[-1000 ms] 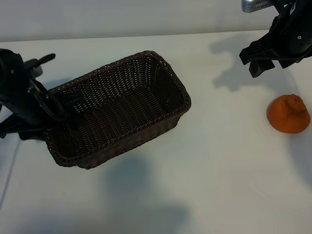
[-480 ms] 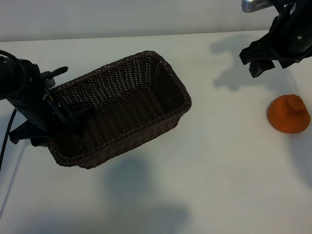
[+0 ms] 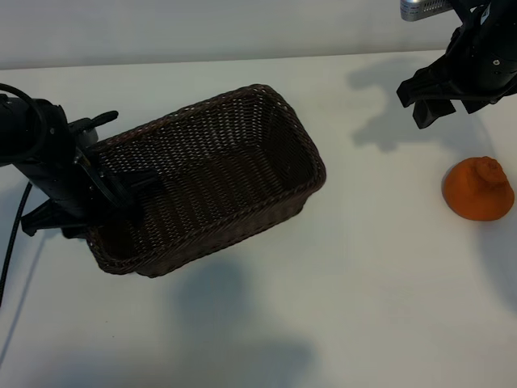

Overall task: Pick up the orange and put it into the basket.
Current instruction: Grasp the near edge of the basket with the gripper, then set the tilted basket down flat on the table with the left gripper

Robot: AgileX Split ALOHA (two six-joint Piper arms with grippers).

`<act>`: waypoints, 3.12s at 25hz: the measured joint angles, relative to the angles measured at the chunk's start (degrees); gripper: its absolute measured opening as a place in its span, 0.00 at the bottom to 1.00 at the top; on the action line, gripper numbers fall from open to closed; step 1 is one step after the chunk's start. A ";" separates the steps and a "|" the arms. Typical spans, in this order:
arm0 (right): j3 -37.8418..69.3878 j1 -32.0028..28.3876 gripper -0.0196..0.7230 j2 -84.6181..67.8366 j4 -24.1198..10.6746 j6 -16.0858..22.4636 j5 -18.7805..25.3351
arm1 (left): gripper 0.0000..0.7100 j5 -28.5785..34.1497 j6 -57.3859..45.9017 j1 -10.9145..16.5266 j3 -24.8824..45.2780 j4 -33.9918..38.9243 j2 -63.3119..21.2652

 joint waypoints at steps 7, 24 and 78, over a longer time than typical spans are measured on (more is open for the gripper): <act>0.00 0.00 0.83 0.00 0.00 0.00 0.00 | 0.59 -1.16 2.16 0.05 -0.11 -1.02 0.21; 0.00 0.00 0.83 0.00 0.46 0.00 0.00 | 0.48 0.82 13.27 6.44 0.46 -10.88 -10.28; 0.00 0.00 0.83 0.00 0.93 -0.06 0.06 | 0.46 -4.89 18.31 -3.83 -23.53 -25.41 11.76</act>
